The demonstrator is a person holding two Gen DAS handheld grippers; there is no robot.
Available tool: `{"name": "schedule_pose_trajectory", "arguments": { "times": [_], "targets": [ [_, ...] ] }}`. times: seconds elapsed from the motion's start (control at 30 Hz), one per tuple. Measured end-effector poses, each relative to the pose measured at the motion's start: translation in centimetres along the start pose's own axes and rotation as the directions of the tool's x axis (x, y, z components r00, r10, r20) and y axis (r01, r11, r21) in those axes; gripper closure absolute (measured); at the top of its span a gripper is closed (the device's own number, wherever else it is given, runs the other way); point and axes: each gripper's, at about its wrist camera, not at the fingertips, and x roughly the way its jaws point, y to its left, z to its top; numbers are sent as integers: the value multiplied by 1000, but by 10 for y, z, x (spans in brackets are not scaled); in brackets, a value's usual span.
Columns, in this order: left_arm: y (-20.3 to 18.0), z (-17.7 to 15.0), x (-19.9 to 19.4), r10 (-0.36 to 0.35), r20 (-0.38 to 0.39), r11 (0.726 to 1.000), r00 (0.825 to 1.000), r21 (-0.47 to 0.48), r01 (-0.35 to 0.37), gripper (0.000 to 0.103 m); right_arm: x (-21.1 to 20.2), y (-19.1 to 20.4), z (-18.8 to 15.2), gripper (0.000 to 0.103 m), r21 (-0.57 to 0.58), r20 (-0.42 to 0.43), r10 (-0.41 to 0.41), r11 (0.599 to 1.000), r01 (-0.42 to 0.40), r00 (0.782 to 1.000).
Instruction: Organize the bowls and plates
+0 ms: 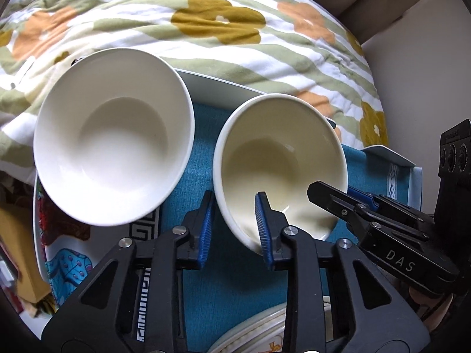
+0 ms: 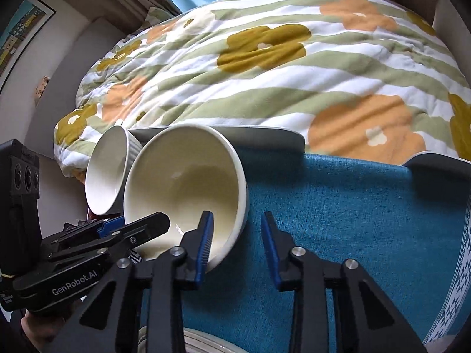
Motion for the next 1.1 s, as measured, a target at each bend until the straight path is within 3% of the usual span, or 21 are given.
{"name": "schedule_pose_trajectory", "arguments": {
  "times": [0.03, 0.3, 0.53, 0.83, 1.1],
  "targets": [
    [1, 0, 1, 2, 1, 1000, 1000, 3, -2, 84, 1, 1, 0, 86, 2, 1, -4, 1000, 4, 1000],
    [-4, 0, -5, 20, 22, 999, 1000, 41, -21, 84, -1, 6, -1, 87, 3, 25, -34, 999, 34, 999],
    [-25, -5, -32, 26, 79, 994, 997, 99, -34, 84, -34, 9, -8, 87, -14, 94, -34, 999, 35, 995],
    [-89, -38, -87, 14, 156, 986, 988, 162, -40, 84, -113, -7, -39, 87, -24, 180, -11, 1000, 16, 984],
    [-172, -95, -101, -35, 148, 974, 988, 226, 1, 84, -182, -54, -99, 87, 20, 244, -71, 997, 68, 967]
  ]
}}
